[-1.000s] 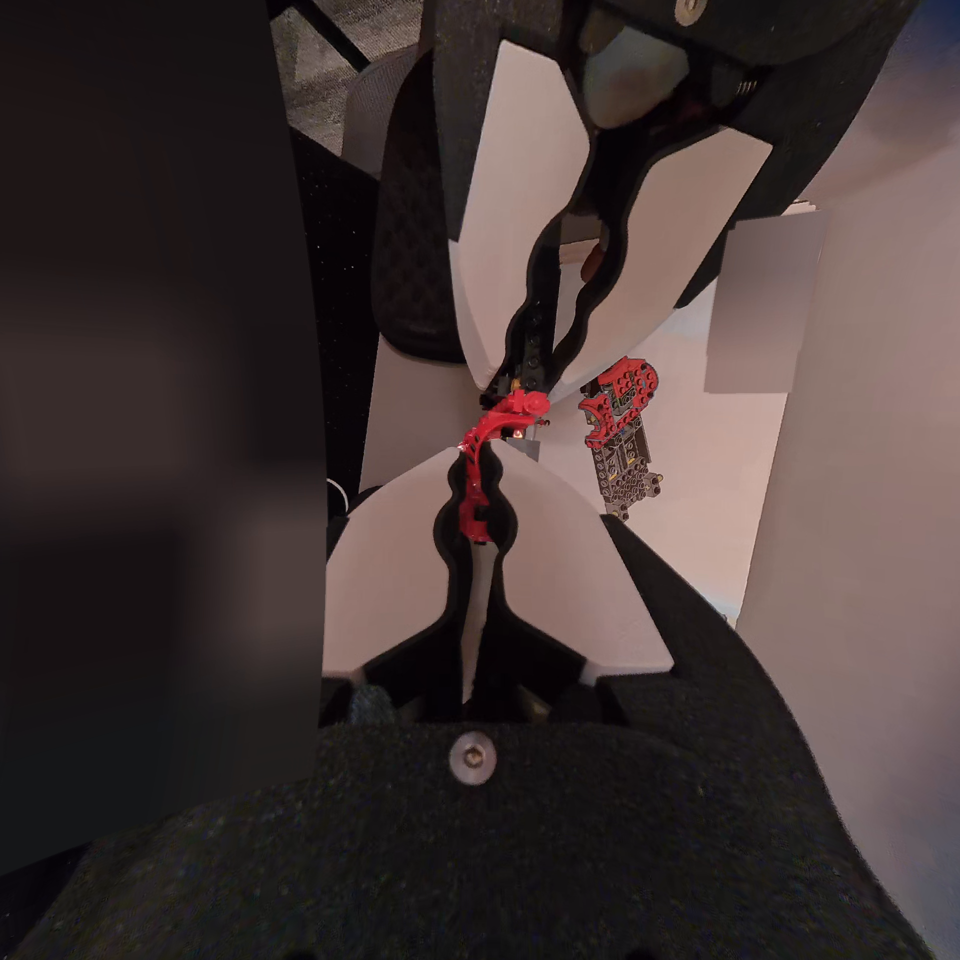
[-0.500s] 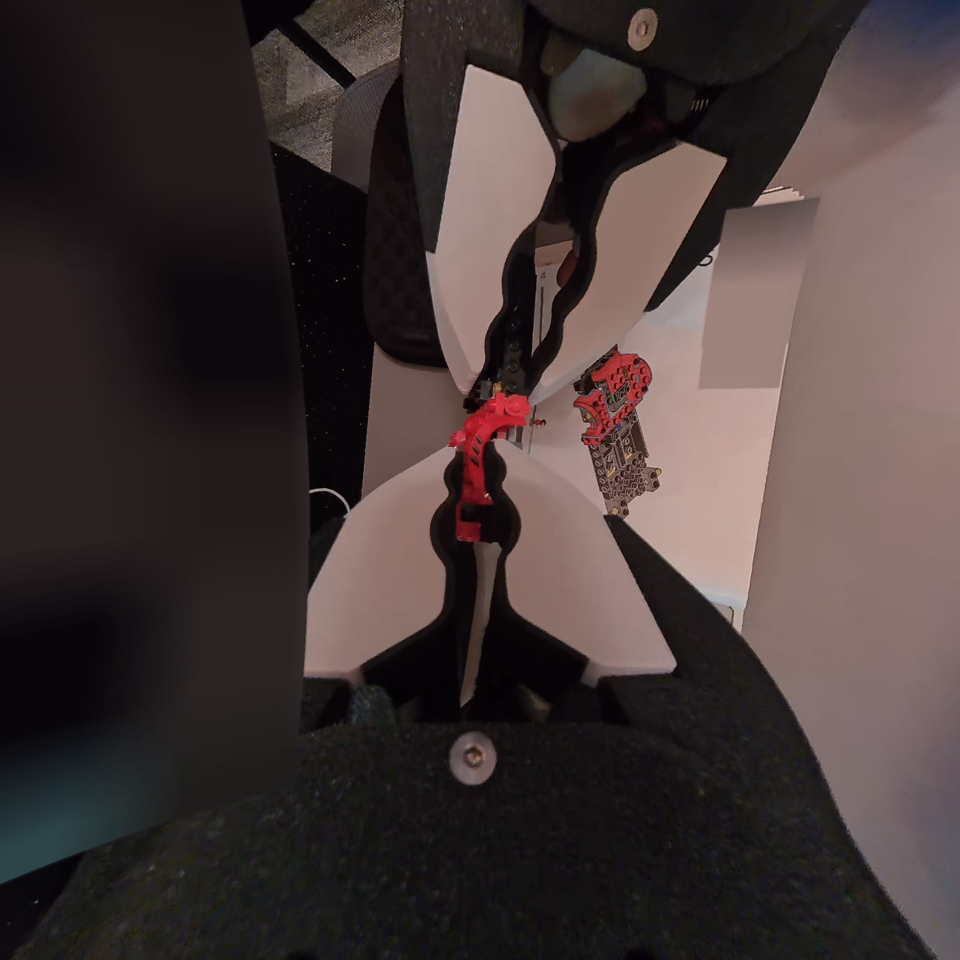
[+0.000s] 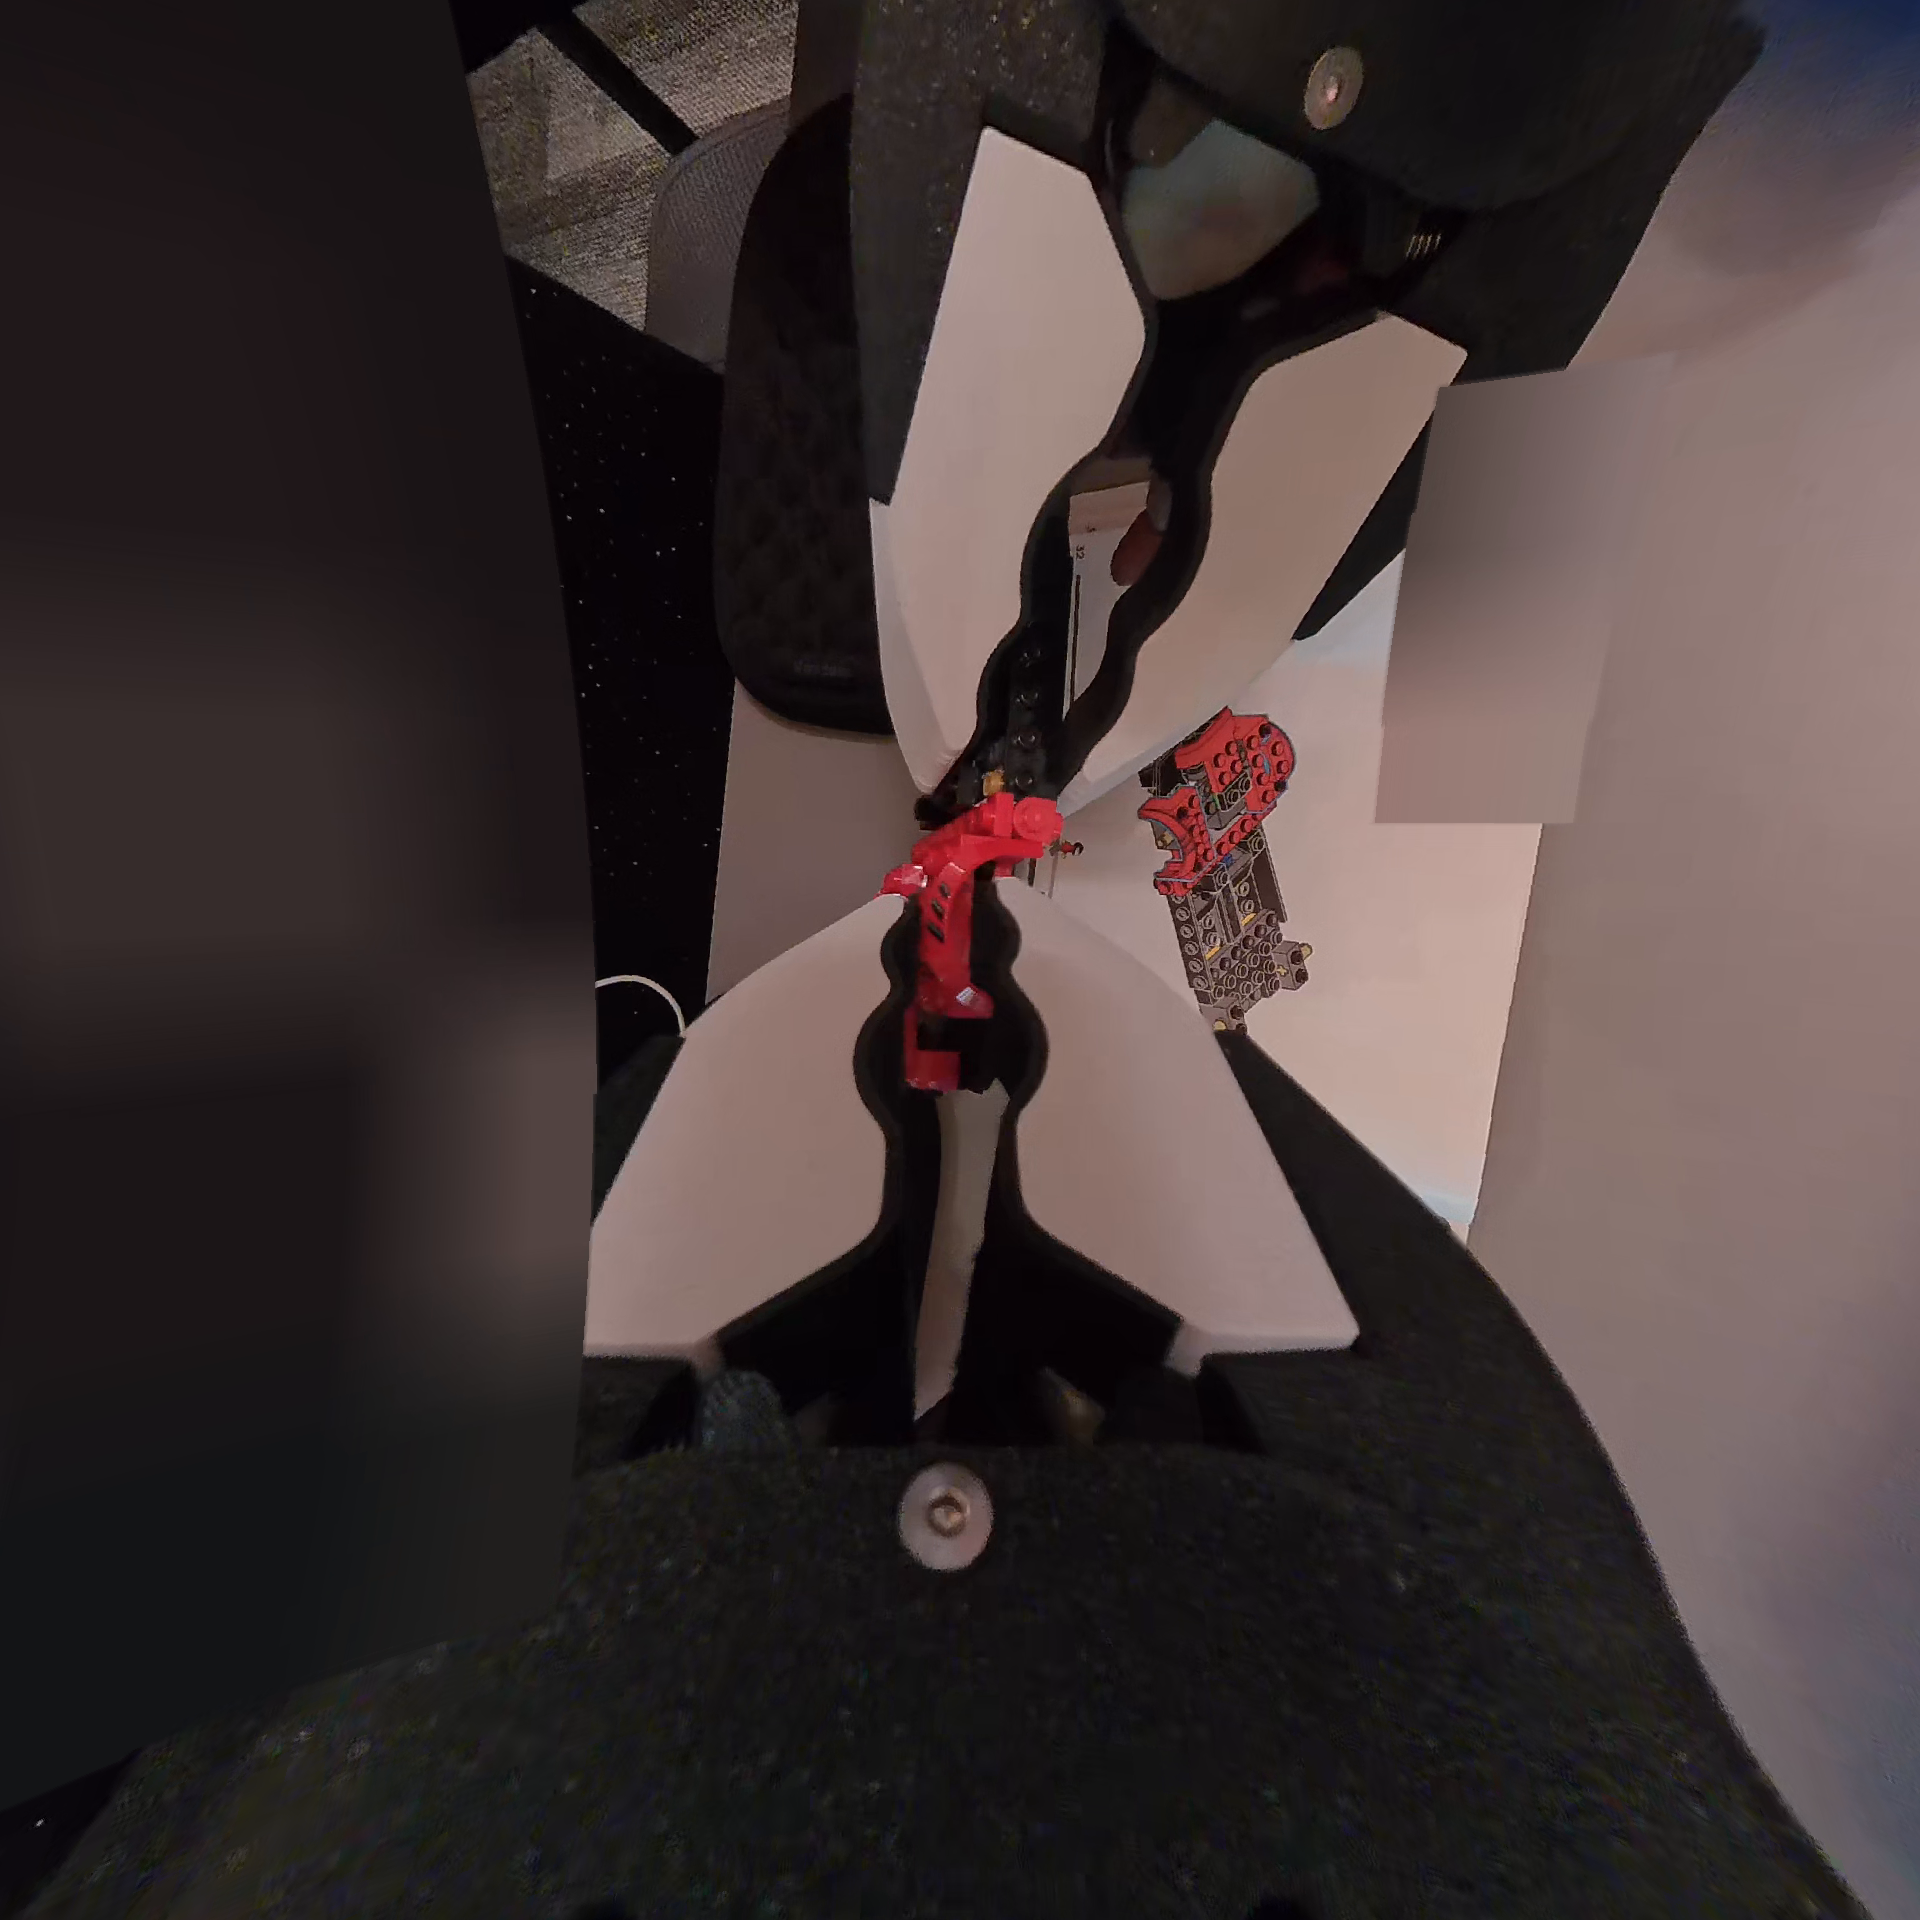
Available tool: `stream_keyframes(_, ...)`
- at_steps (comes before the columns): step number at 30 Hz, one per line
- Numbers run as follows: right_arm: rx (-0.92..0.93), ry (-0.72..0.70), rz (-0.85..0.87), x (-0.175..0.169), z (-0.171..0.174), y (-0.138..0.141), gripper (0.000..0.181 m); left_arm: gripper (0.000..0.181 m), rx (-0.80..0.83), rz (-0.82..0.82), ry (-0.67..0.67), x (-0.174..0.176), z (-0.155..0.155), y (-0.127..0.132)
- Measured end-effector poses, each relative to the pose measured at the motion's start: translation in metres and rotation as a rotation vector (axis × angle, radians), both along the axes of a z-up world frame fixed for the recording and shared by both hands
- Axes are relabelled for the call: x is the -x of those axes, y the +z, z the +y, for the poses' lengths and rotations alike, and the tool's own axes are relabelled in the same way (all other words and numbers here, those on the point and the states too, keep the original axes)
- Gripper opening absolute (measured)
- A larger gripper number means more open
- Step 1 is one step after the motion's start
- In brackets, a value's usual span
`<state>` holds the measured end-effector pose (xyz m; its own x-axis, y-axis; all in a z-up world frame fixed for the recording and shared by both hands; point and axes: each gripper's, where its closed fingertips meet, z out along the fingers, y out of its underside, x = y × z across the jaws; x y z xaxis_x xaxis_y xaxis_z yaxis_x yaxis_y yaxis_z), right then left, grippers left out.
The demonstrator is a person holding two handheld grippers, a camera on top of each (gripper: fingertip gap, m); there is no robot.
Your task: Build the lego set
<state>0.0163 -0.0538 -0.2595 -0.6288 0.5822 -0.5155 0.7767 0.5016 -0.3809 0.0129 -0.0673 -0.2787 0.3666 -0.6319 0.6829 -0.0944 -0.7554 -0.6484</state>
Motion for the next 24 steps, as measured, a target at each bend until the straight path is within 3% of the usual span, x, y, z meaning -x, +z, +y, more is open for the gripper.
stream_keyframes(24, -0.103, 0.012, 0.129, 0.0046, 0.0014, 0.0014, 0.01, 0.019, -0.017, -0.024, 0.029, 0.0011, 0.0039, 0.0027)
